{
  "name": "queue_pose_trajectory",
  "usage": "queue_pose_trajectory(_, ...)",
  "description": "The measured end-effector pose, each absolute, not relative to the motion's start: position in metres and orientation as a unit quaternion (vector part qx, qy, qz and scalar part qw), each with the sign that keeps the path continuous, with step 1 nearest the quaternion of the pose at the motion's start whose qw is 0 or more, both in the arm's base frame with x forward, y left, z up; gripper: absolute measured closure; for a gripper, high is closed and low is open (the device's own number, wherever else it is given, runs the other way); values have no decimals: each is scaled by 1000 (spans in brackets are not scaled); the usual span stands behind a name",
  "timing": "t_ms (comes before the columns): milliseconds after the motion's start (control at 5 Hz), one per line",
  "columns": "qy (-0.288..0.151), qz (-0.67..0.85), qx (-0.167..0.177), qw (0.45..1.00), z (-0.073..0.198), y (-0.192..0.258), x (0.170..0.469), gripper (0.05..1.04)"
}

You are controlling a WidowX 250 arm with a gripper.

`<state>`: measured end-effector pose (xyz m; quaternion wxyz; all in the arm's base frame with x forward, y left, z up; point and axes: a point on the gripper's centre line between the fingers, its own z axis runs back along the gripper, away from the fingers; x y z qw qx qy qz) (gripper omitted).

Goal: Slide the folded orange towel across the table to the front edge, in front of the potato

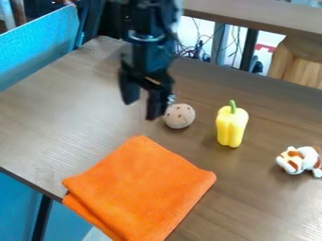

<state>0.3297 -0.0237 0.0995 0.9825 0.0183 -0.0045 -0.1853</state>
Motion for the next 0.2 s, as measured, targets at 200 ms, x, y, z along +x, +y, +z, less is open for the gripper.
queue_pose_trajectory(200, 21, -200, 14, 980, 96, -33, 339, 83)
